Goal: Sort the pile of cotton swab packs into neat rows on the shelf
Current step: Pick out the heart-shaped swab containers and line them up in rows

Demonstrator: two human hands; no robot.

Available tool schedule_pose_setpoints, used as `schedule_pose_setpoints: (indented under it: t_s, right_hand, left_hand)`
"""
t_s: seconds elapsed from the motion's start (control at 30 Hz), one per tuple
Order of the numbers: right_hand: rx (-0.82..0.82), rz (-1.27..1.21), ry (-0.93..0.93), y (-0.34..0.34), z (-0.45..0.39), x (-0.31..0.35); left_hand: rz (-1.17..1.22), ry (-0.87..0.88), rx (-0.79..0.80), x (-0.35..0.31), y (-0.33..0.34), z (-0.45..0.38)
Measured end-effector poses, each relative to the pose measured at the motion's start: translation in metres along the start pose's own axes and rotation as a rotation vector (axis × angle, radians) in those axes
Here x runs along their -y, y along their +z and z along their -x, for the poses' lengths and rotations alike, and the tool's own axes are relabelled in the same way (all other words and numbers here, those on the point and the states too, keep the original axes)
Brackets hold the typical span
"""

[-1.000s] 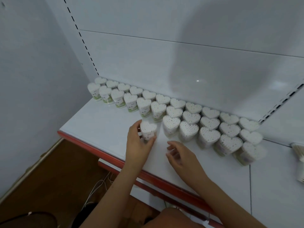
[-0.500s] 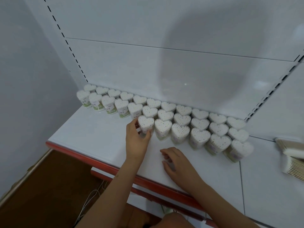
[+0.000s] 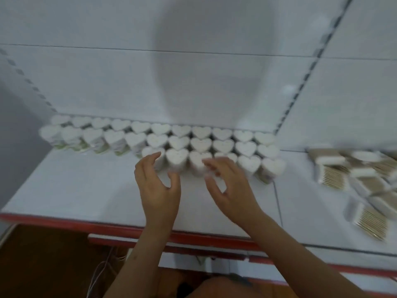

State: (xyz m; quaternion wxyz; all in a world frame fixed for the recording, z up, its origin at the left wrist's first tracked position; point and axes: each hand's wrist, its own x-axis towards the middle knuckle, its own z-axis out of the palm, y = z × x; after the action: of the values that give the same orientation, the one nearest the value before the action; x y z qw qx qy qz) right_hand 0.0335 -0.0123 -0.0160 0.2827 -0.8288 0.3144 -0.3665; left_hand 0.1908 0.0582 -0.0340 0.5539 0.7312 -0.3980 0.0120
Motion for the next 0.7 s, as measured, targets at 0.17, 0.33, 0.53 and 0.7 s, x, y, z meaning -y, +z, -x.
schedule_pose_setpoints:
  t_s: [0.17, 0.33, 0.53, 0.7]
  right_hand:
    - [-0.266, 0.062, 0.148, -0.08, -0.008, 0.008]
    - [-0.459, 0.15, 0.264, -0.164, 0.024, -0.011]
    - [-0.562, 0.295, 0.343, -0.296, 0.099, -0.048]
    - [-0.611, 0.441, 0.397, -0.441, 0.188, -0.087]
  left_hand:
    - [0.144, 0.196, 0.37, -0.068, 0.054, 0.02]
    - [0.221, 0.376, 0.747, -0.125, 0.108, 0.07]
    - [0.224, 0.509, 0.947, -0.217, 0.181, 0.164]
    - [0.294, 0.576, 1.024, -0.323, 0.266, 0.266]
